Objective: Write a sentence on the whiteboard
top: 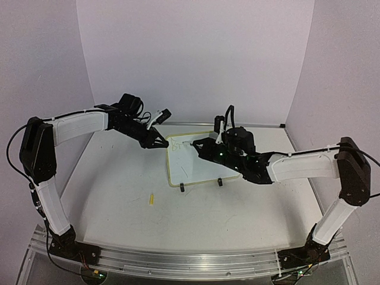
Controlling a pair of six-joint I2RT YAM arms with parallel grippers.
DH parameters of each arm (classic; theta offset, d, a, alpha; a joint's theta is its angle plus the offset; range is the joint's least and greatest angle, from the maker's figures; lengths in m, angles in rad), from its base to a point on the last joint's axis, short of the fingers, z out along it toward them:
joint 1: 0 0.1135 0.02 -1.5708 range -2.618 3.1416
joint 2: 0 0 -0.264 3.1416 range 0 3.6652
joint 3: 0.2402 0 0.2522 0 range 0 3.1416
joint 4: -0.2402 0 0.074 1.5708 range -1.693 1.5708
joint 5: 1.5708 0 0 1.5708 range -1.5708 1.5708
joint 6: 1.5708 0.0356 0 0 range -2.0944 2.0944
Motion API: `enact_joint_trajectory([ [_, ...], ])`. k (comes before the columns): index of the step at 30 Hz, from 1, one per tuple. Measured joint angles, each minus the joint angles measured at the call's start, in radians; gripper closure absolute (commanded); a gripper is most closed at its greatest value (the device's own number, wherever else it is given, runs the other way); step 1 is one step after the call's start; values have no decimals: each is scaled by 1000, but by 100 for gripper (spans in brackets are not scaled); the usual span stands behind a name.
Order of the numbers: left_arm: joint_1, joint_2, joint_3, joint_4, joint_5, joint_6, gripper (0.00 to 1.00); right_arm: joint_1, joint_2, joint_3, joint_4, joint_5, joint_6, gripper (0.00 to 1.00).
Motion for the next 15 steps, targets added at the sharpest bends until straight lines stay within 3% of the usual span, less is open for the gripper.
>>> enact_joint_trajectory([
  [15,0,0,0,0,0,0,100,1,0,27,-12,47,-16,100],
])
